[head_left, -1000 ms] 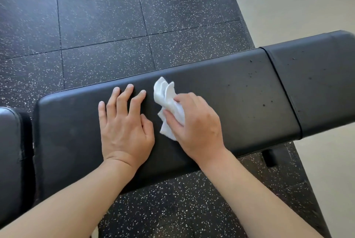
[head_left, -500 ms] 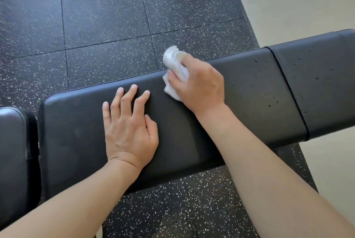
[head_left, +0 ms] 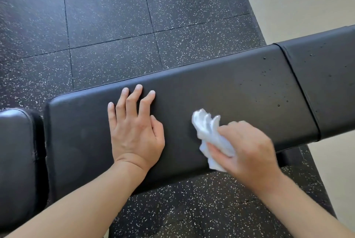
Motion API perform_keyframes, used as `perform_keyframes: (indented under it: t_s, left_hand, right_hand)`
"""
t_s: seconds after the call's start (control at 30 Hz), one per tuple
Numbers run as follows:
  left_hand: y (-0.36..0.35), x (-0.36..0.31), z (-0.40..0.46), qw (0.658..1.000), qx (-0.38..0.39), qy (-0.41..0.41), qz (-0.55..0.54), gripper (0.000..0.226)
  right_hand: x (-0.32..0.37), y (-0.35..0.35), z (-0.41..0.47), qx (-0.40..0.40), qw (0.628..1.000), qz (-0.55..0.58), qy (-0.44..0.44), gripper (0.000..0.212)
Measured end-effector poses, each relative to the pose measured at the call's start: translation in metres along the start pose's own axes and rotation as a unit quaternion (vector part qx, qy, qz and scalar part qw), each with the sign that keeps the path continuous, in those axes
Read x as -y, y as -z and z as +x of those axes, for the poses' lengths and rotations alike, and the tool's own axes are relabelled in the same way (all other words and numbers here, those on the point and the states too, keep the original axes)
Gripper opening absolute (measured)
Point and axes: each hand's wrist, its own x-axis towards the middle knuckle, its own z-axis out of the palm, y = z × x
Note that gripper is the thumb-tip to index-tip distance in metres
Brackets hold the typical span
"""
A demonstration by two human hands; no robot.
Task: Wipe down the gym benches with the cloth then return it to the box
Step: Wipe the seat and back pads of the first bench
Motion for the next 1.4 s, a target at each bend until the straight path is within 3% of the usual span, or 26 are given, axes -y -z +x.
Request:
perform_keyframes:
  t_s: [0.13,0.27,0.47,0.67,0.8,0.9,1.07,1.2,1.4]
  left_hand:
    - [0.000,0.000,0.000,1.000,0.001,0.000,0.003,0.056]
    - [0.000,0.000,0.000,1.000,0.002,0.003,-0.001,0.056]
    - [-0.001,0.000,0.001,1.000,0.015,0.007,-0.010,0.055]
    - [0.000,0.001,0.000,1.000,0.013,0.004,-0.005,0.056]
    - [0.000,0.001,0.000,1.000,0.009,0.002,-0.002,0.056]
    - [0.001,0.001,0.000,1.000,0.013,0.004,-0.005,0.056]
    - [0.002,-0.002,0.001,1.000,0.014,0.008,-0.007,0.057]
    - [0.003,-0.002,0.001,1.000,0.025,0.011,-0.010,0.056]
    - [0.001,0.001,0.000,1.000,0.023,0.005,-0.007,0.056]
  right_hand:
    - [-0.030,-0.006,0.049,-0.042,0.988,-0.083,-0.125,0.028]
    - [-0.016,-0.034,0.126,-0.050,0.971,-0.039,-0.232,0.029]
    - [0.084,-0.067,0.122,0.003,0.995,-0.011,-0.101,0.025]
    - [0.030,-0.022,0.039,-0.008,1.000,0.001,-0.028,0.034]
    - [-0.034,0.003,0.033,-0.041,0.987,-0.032,-0.149,0.039]
    - [-0.045,-0.001,0.071,-0.064,0.970,-0.050,-0.227,0.035]
    - [0.019,-0.048,0.129,-0.035,0.981,-0.007,-0.190,0.029]
    - [0.071,-0.068,0.113,-0.023,0.994,0.001,-0.105,0.031]
    - [0.042,-0.025,0.022,0.030,0.999,0.024,0.010,0.032]
